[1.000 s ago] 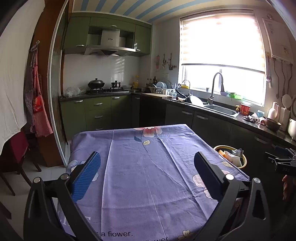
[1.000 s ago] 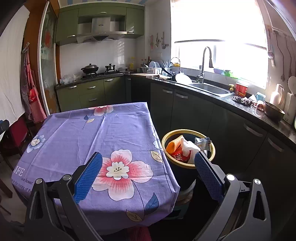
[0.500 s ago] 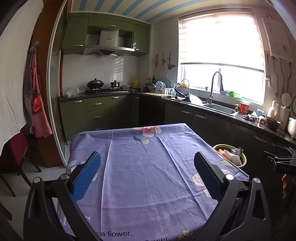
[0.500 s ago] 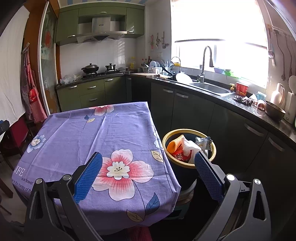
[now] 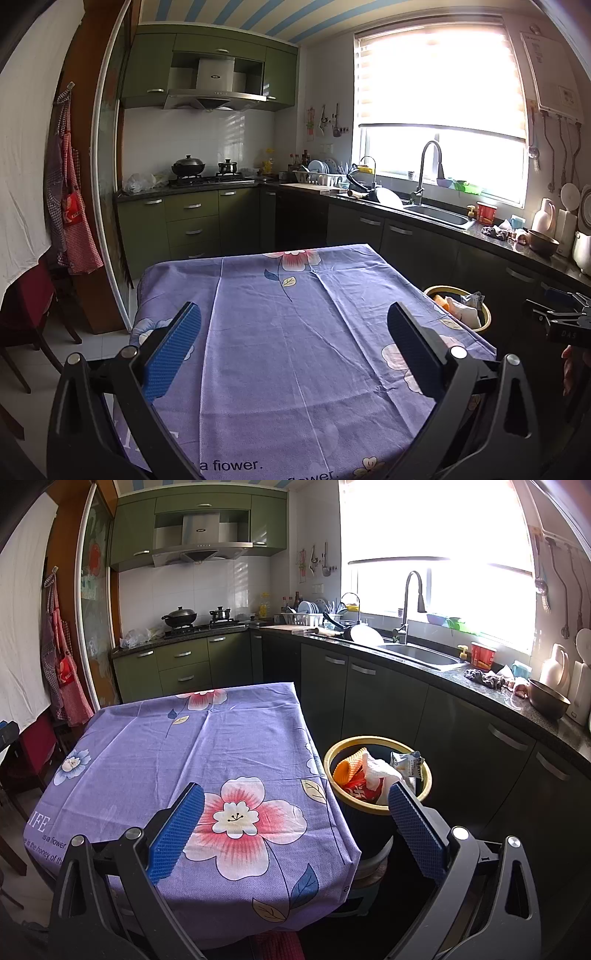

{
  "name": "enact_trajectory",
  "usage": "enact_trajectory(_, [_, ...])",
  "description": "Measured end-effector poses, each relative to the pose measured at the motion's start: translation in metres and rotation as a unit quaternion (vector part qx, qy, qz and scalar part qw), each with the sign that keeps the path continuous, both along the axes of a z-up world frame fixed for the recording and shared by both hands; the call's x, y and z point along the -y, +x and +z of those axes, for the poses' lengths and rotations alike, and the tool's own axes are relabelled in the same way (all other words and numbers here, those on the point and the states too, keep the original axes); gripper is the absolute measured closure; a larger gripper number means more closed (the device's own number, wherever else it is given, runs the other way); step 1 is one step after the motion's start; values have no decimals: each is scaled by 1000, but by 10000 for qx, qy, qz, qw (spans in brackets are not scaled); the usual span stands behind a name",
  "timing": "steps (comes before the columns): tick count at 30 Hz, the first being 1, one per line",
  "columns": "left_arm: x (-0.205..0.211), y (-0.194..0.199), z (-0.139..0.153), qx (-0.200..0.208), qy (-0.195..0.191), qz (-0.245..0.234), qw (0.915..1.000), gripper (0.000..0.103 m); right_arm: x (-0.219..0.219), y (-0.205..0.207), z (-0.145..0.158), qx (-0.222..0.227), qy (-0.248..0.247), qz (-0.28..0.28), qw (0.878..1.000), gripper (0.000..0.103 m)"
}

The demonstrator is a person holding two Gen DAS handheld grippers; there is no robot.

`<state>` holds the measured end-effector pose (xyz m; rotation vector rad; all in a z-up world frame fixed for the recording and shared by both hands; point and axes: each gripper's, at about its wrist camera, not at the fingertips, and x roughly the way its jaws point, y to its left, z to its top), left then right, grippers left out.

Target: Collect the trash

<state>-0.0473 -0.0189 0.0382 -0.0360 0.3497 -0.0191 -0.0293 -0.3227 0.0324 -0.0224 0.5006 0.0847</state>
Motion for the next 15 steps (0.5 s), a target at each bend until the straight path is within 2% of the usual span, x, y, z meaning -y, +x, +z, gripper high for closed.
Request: enact_trajectory(15, [2, 2, -4, -56, 0, -48, 10000, 7, -1, 0, -1, -10, 13, -18, 10000, 5])
